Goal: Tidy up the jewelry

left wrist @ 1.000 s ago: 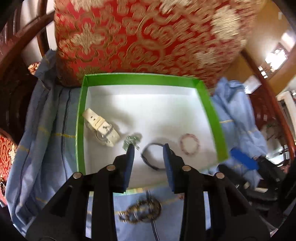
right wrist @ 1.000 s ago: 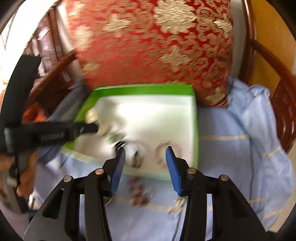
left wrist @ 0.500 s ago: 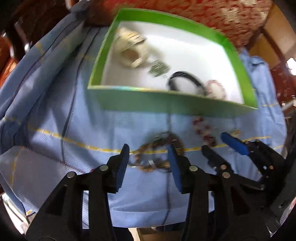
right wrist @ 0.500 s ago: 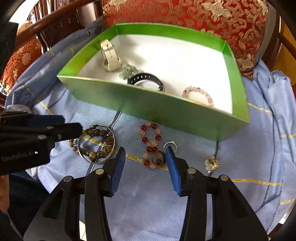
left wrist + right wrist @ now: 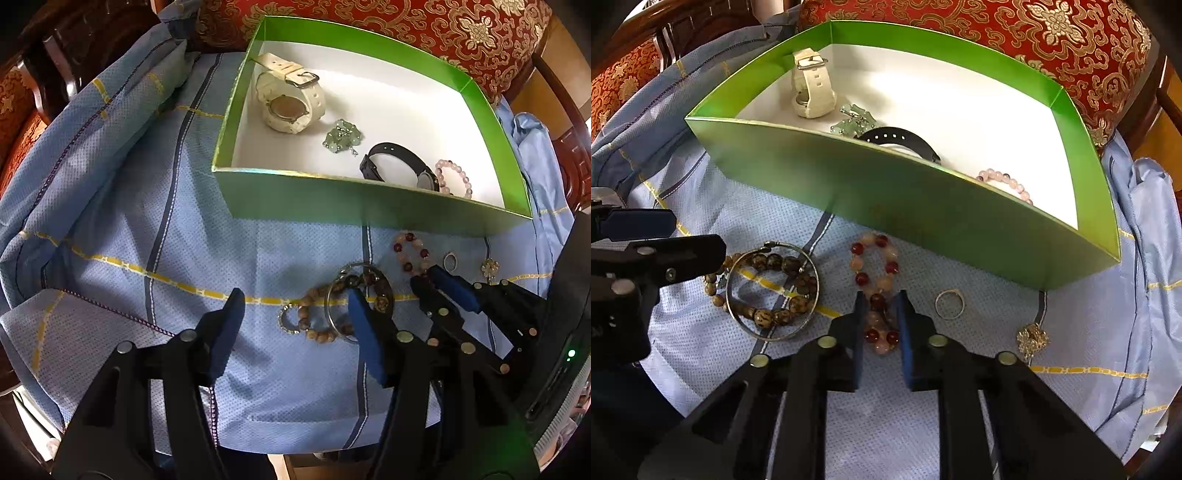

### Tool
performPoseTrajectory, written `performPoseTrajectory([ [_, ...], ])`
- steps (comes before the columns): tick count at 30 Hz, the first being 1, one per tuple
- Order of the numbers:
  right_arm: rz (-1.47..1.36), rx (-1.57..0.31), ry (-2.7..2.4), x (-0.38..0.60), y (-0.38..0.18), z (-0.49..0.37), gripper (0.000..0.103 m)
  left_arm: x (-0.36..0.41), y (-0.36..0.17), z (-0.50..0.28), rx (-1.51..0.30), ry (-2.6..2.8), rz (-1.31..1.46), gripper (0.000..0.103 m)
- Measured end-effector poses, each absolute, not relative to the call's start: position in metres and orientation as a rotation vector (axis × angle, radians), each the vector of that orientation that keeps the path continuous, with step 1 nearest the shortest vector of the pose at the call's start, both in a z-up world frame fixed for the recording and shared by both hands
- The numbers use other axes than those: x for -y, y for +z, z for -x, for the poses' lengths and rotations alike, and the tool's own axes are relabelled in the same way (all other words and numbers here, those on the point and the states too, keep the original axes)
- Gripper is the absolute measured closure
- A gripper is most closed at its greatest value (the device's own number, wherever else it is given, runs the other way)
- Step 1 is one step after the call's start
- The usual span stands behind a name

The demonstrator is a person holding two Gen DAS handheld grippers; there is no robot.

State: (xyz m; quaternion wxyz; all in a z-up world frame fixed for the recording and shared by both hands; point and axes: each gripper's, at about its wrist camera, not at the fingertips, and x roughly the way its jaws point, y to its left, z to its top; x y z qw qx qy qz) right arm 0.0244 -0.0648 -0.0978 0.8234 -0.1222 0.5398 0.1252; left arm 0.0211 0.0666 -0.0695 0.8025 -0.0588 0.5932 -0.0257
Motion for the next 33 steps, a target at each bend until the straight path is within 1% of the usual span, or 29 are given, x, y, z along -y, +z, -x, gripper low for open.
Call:
performPoseTrajectory([
  [1, 0.252, -1.154, 0.264, 0.067, -0.097, -0.024, 0.094, -0.065, -0.07, -0.022, -1.273, -0.056, 0.122, 0.045],
  [7, 0.166, -1.133, 0.233, 0.092, -0.086, -0.023, 0.093, -0.062, -0.072, -0.023, -1.278, -0.066, 0.123, 0.045],
  [8, 0.145, -1.137, 0.239, 0.097, -0.084, -0.021, 0.09, -0.063, -0.072, -0.023, -1.279, -0.068, 0.13, 0.045],
  [9, 0.113, -1.139, 0.25, 0.102, -0.08, -0.02, 0.085, -0.064, -0.072, -0.024, -1.28, -0.069, 0.136, 0.046],
  [10, 0.083, -1.136, 0.255, 0.107, -0.075, -0.018, 0.083, -0.065, -0.073, -0.025, -1.283, -0.069, 0.14, 0.05],
  [11, 0.07, -1.132, 0.251, 0.112, -0.072, -0.017, 0.083, -0.065, -0.074, -0.026, -1.287, -0.071, 0.144, 0.053],
  [13, 0.059, -1.131, 0.228, 0.121, -0.068, -0.016, 0.083, -0.066, -0.077, -0.028, -1.301, -0.081, 0.157, 0.063],
  [14, 0.051, -1.135, 0.221, 0.125, -0.067, -0.014, 0.083, -0.066, -0.079, -0.028, -1.308, -0.086, 0.16, 0.064],
  [18, 0.029, -1.155, 0.199, 0.144, -0.067, -0.009, 0.083, -0.061, -0.084, -0.03, -1.322, -0.088, 0.139, 0.064],
  [20, 0.027, -1.163, 0.192, 0.143, -0.07, -0.008, 0.083, -0.058, -0.086, -0.03, -1.331, -0.098, 0.136, 0.068],
  [22, 0.021, -1.168, 0.186, 0.147, -0.074, -0.007, 0.083, -0.053, -0.086, -0.029, -1.335, -0.115, 0.127, 0.08],
  [26, 0.014, -1.169, 0.169, 0.152, -0.076, -0.011, 0.083, -0.043, -0.088, -0.028, -1.345, -0.156, 0.108, 0.086],
  [30, 0.0, -1.167, 0.157, 0.156, -0.077, -0.013, 0.083, -0.039, -0.098, -0.03, -1.391, -0.152, 0.102, 0.086],
  [33, -0.002, -1.161, 0.144, 0.161, -0.076, -0.013, 0.083, -0.033, -0.102, -0.03, -1.397, -0.149, 0.082, 0.093],
])
